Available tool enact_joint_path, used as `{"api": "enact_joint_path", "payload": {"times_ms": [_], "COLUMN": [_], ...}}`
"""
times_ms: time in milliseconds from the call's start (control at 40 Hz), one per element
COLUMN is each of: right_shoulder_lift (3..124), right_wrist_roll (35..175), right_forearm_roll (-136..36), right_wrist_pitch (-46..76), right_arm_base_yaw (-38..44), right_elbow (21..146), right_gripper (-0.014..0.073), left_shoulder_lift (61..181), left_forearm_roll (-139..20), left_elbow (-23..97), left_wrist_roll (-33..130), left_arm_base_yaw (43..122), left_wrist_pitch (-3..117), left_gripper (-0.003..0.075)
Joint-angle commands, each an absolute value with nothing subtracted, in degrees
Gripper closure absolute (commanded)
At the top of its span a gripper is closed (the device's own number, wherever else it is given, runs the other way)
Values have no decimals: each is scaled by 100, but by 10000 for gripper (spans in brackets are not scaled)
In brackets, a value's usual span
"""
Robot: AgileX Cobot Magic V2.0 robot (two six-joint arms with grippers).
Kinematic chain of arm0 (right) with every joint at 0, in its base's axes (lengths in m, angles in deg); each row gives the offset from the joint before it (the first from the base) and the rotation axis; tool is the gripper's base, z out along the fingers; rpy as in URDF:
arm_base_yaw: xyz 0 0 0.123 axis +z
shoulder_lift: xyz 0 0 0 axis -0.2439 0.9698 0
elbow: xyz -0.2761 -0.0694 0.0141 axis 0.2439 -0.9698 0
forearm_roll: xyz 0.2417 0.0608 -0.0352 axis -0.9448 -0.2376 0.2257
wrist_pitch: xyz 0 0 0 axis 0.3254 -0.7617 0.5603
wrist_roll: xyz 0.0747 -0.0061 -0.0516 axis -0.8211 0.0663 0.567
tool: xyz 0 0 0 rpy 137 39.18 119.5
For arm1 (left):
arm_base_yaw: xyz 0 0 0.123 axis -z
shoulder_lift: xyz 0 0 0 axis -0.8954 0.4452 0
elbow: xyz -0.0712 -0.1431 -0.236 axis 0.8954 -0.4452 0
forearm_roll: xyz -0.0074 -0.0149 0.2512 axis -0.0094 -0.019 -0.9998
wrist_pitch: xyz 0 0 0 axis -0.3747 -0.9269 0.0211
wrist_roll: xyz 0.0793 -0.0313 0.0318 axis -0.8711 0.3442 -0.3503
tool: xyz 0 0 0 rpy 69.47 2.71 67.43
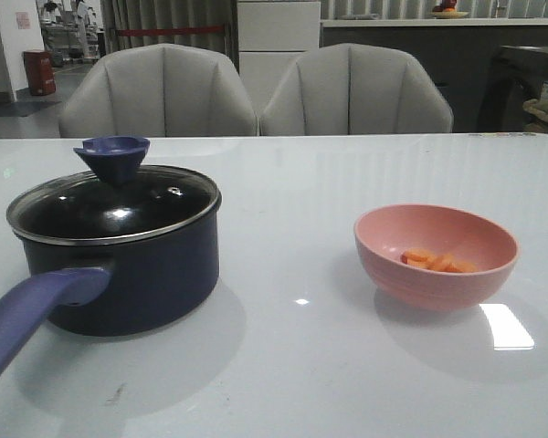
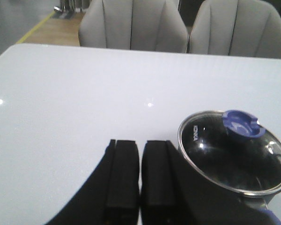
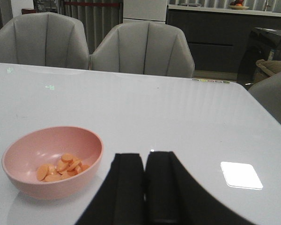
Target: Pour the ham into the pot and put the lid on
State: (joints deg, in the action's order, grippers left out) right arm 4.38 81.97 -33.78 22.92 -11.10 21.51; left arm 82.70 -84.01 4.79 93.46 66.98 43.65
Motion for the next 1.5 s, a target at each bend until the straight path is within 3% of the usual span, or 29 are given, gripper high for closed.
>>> {"api": "enact_joint_path", "payload": {"times_ms": [0,375,450,650,725,1050,1275,1475], "right_shoulder_lift": [331,331,331,331,331,331,331,331], "right_wrist_roll": [8191,8191,8191,8191,8191,8191,8191,8191], "right_forearm_roll": [-3323,-3323,-3323,-3323,-3323,-3323,-3323,-3323], "right_wrist_pitch": [2739,2739,2739,2739,2739,2739,2739,2739], "right_arm_base_yaw": [-1143,-1143,-1143,-1143,-1143,-1143,-1143,-1143], "right_elbow": [2091,2091,2091,2091,2091,2091,2091,2091], "right_gripper": [456,456,456,456,456,456,456,456], "left_shoulder_lift": [8593,8958,8968,8968,8968,8968,9517,10745], "left_forearm_roll": [-8335,-8683,-8683,-8683,-8683,-8385,-8304,-8223], "left_elbow": [642,661,685,685,685,688,1779,2884], "left_wrist_roll": [9403,9403,9403,9403,9403,9403,9403,9381], "left_arm_base_yaw": [6703,6703,6703,6703,6703,6703,6703,6729], "left_wrist_pitch": [4713,4705,4696,4712,4760,4871,3767,2918], "left_gripper": [599,564,498,159,98,136,132,131]}}
